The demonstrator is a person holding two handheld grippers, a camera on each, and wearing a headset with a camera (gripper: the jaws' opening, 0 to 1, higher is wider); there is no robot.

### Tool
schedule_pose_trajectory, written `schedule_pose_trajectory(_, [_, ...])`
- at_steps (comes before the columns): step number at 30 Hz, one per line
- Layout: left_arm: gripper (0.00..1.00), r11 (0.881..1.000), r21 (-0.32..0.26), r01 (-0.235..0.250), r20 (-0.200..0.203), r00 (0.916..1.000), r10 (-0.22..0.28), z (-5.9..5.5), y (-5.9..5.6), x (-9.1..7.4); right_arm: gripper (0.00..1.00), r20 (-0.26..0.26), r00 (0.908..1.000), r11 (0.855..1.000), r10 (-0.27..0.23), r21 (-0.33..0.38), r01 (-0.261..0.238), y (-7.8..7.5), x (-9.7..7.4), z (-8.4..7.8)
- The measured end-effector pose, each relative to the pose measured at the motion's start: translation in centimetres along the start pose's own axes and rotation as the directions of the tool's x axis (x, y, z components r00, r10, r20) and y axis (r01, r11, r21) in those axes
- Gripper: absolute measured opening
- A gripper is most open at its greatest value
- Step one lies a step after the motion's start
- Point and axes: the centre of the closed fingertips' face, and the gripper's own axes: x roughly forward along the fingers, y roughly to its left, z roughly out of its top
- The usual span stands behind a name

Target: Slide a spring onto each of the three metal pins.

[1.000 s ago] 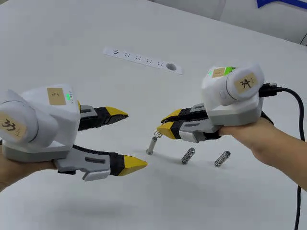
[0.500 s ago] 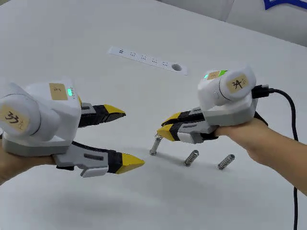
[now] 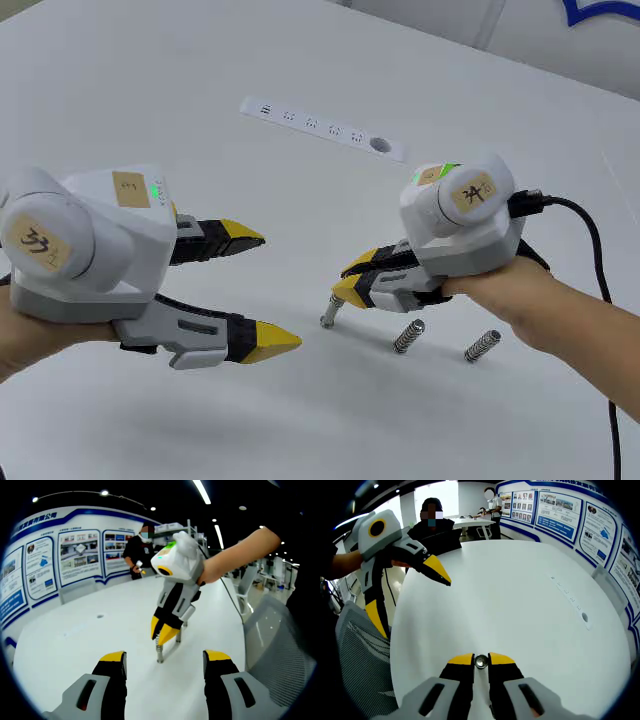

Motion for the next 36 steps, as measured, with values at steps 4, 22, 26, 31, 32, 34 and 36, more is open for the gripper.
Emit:
schedule_pose_trajectory(4, [0.63,1.000,0.003,0.019,-0.010,0.9998,-0.019,-0.3,-0.3,0.2,0.11,-0.029,0.9995,1.000,0.008,-0.002,-0.008,0.1,0.8,-0.7])
schedule_pose_trajectory(22, [0.63,1.000,0.001,0.022,-0.040,0.9990,-0.022,-1.3,0.2,0.4,0.11,-0.105,0.9943,0.999,0.017,-0.038,-0.022,0.3,3.2,-2.5])
schedule_pose_trajectory(26, [0.63,1.000,-0.004,0.027,-0.047,0.9985,-0.027,-1.6,0.0,0.4,0.12,-0.098,0.9951,0.999,0.008,-0.036,-0.012,0.2,3.2,-2.5])
schedule_pose_trajectory(31, [0.63,0.999,-0.002,0.035,-0.064,0.9973,-0.035,-1.8,-0.3,0.6,0.13,-0.074,0.9972,1.000,0.007,-0.030,-0.010,0.2,2.5,-2.0])
schedule_pose_trajectory(32, [0.63,0.999,-0.005,0.039,-0.066,0.9970,-0.039,-1.8,-0.5,0.6,0.14,-0.060,0.9982,1.000,0.006,-0.024,-0.007,0.3,2.2,-1.7])
schedule_pose_trajectory(34, [0.63,0.999,-0.009,0.042,-0.065,0.9970,-0.043,-1.7,-0.6,0.6,0.17,-0.031,0.9994,1.000,0.016,-0.011,-0.016,0.4,1.7,-1.2])
schedule_pose_trajectory(36, [0.64,0.999,-0.012,0.042,-0.064,0.9971,-0.043,-1.6,-0.7,0.6,0.17,-0.011,0.9999,1.000,0.011,-0.011,-0.011,0.4,1.2,-0.8])
